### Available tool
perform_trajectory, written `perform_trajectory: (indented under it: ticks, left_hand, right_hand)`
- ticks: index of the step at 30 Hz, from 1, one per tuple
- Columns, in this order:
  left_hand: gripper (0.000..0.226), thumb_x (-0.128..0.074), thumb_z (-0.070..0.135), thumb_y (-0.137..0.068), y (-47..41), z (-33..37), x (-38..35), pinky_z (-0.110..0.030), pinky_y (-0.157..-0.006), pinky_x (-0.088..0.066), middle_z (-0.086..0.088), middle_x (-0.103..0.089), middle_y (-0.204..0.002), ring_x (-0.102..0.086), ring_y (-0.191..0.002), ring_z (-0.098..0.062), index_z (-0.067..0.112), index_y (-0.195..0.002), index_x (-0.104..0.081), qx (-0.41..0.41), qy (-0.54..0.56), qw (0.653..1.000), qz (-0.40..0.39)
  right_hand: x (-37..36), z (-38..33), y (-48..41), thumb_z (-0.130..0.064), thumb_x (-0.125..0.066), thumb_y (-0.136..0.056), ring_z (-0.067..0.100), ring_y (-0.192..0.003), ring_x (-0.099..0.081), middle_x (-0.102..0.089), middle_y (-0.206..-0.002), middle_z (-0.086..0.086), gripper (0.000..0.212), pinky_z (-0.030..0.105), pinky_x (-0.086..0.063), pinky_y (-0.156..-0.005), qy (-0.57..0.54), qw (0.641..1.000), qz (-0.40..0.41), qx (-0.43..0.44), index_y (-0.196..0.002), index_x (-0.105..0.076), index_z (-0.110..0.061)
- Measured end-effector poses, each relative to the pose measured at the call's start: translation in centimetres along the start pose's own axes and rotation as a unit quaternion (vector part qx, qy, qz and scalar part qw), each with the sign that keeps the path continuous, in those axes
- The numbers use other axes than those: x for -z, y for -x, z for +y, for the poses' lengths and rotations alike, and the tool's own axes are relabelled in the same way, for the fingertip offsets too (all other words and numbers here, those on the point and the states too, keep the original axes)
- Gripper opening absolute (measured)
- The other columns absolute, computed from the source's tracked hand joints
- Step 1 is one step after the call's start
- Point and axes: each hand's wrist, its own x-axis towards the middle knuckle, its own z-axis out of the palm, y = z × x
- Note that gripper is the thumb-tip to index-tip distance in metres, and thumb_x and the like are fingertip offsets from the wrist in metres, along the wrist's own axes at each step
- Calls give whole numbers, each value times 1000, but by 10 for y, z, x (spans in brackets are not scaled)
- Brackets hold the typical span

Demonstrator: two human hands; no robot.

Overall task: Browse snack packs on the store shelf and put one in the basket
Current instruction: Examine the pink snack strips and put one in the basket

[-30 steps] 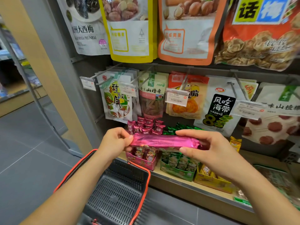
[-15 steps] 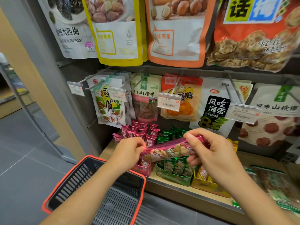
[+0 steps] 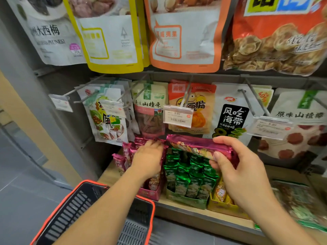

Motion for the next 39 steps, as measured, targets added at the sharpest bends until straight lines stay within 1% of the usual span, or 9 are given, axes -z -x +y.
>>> perform_trajectory:
  ticks: [3,6,9,14,17,22,29,34,39]
  left_hand:
    - [87,-60,25,-76,-11,7,-22,-47,-112,-19,-5,-23,-158,-18,-144,-24,14,-151,-18,-11,-73,995,-61]
    - [96,-63,27,-74,-19,6,-26,-52,-109,-16,-4,-28,-155,-20,-141,-24,15,-153,-9,14,-75,995,-63]
    - [82,-64,28,-73,-15,3,-19,-52,-108,-18,-5,-35,-146,-24,-135,-29,19,-146,-29,3,-85,995,-52]
    - [56,-62,18,-78,7,-8,-6,-44,-112,-29,-5,-43,-143,-31,-135,-27,18,-133,-52,-87,-100,990,-50]
    - [50,-57,6,-81,19,-14,2,-40,-99,-45,-4,-57,-129,-48,-122,-25,17,-129,-55,-102,-42,992,-69]
    - [51,-53,1,-83,32,-24,1,-39,-98,-45,-3,-59,-127,-52,-119,-24,16,-132,-53,-91,-1,995,-49]
    - [53,-50,4,-87,42,-32,0,-37,-106,-39,-4,-49,-139,-41,-127,-24,18,-138,-52,-92,13,995,-43]
    - [54,-52,5,-87,44,-32,2,-40,-101,-41,-5,-52,-130,-44,-122,-26,22,-138,-51,-82,12,996,-44]
    - [71,-58,-4,-82,47,-29,-1,-41,-99,-45,-8,-51,-135,-51,-123,-27,20,-143,-31,-10,144,989,-22]
  right_hand:
    - [-10,4,-5,-16,-60,-93,11,-96,-66,-67,-103,-7,32,42,-55,-87,9,1000,-11,-4,-117,-58,-37]
    - [-14,6,-9,-14,-59,-93,6,-93,-67,-67,-103,-7,36,32,-56,-83,7,1000,-7,14,-118,-56,-39]
    - [-15,3,-14,-11,-59,-94,-1,-83,-69,-69,-94,-9,37,15,-54,-72,-10,999,5,31,-116,-55,-41]
    - [-37,-15,-33,-18,-60,-93,5,-91,-67,-66,-104,-17,35,27,-55,-81,6,997,-17,77,-118,-49,-41]
    - [-54,-18,-41,-19,-60,-94,6,-103,-62,-65,-114,-13,38,25,-51,-88,60,993,-41,96,-129,-48,-32]
    - [-78,-5,-39,-24,-57,-96,12,-92,-60,-66,-107,-4,40,24,-44,-78,137,984,-80,79,-136,-50,-22]
    - [-122,6,-50,-23,-49,-100,16,-105,-53,-42,-122,-2,50,26,-41,-99,222,960,-163,43,-148,-38,-18]
    - [-149,14,-69,-23,-65,-90,24,-107,-59,-62,-116,3,32,33,-47,-86,266,947,-180,-12,-120,-53,-20]
    - [-169,33,-85,-15,-63,-89,27,-107,-60,-57,-121,7,24,32,-49,-92,315,924,-217,-9,-113,-68,-17]
